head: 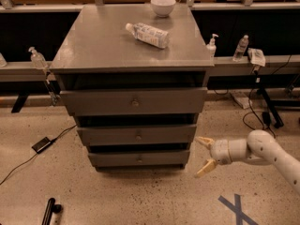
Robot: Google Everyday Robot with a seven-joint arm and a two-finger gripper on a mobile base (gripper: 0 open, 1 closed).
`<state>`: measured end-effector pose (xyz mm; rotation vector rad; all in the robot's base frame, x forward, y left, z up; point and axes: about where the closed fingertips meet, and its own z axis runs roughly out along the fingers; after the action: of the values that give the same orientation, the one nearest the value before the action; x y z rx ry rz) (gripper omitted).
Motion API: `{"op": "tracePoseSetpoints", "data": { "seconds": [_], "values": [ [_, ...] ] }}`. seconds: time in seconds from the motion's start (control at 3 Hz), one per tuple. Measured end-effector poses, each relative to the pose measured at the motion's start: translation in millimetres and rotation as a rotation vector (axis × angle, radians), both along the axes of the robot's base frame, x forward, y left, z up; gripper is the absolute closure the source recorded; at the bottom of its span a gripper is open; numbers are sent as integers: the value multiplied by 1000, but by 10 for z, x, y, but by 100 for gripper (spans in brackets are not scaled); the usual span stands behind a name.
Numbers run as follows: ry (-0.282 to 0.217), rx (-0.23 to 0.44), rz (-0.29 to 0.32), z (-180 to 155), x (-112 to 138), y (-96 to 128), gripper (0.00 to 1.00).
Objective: Open bottom drawer
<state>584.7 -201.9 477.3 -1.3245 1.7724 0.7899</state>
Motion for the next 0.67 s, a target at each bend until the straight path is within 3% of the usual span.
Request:
{"op": "tracePoseSetpoints", "data": {
  "seconds": [0.33, 0.67],
  "values": [
    [-35, 10, 100, -364, -67, 309, 0],
    [-35, 11, 100, -365, -68, 310, 0]
  ]
}}
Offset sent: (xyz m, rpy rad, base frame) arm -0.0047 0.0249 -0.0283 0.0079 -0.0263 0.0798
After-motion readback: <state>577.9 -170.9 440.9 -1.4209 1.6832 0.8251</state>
